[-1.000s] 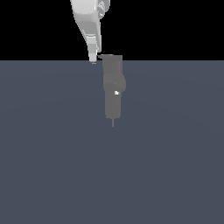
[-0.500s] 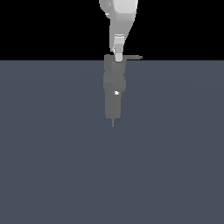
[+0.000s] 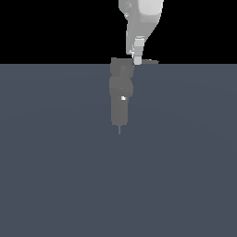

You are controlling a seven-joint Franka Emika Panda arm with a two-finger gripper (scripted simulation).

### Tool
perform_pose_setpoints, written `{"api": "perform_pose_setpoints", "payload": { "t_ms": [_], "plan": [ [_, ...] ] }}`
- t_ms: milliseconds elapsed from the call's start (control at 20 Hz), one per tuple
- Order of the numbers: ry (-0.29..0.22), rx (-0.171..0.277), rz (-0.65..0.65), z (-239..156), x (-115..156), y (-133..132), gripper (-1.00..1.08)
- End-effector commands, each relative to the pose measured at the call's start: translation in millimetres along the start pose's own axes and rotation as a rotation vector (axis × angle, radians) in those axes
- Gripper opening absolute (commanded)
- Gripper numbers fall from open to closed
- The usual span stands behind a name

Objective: Turn on the faucet by rotating a designated handle.

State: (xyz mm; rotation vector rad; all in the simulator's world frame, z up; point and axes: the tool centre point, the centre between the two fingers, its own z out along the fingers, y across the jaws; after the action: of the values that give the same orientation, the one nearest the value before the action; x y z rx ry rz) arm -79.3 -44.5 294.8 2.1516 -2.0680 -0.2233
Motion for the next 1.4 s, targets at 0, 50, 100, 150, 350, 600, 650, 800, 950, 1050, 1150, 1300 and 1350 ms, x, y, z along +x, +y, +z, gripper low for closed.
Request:
{"api": "perform_pose_setpoints", "payload": {
  "t_ms": [0,50,100,150,350,600,650,800,950,1050,1150,1300,1350],
  "plan": [
    [0.001,0.007,0.004,0,8,-7,-1.0],
    [0.001,0.007,0.005,-1,10,-9,-1.0],
    [0.001,0.008,0.006,-1,12,-11,-1.0],
    [0.001,0.008,0.006,-1,14,-12,-1.0],
    [0.001,0.008,0.009,-1,23,-19,-1.0],
    [0.0,0.009,0.012,-1,33,-27,-1.0],
    [0.0,0.009,0.012,-1,35,-28,-1.0],
    [0.0,0.01,0.014,-2,41,-33,-1.0],
    [0.0,0.01,0.016,-2,47,-37,-1.0],
    [0.0,0.011,0.017,-2,51,-40,-1.0],
    [0.0,0.011,0.018,-2,55,-43,-1.0],
    [0.0,0.011,0.02,-2,61,-48,-1.0],
    [-0.001,0.012,0.021,-2,63,-49,-1.0]
  ]
}}
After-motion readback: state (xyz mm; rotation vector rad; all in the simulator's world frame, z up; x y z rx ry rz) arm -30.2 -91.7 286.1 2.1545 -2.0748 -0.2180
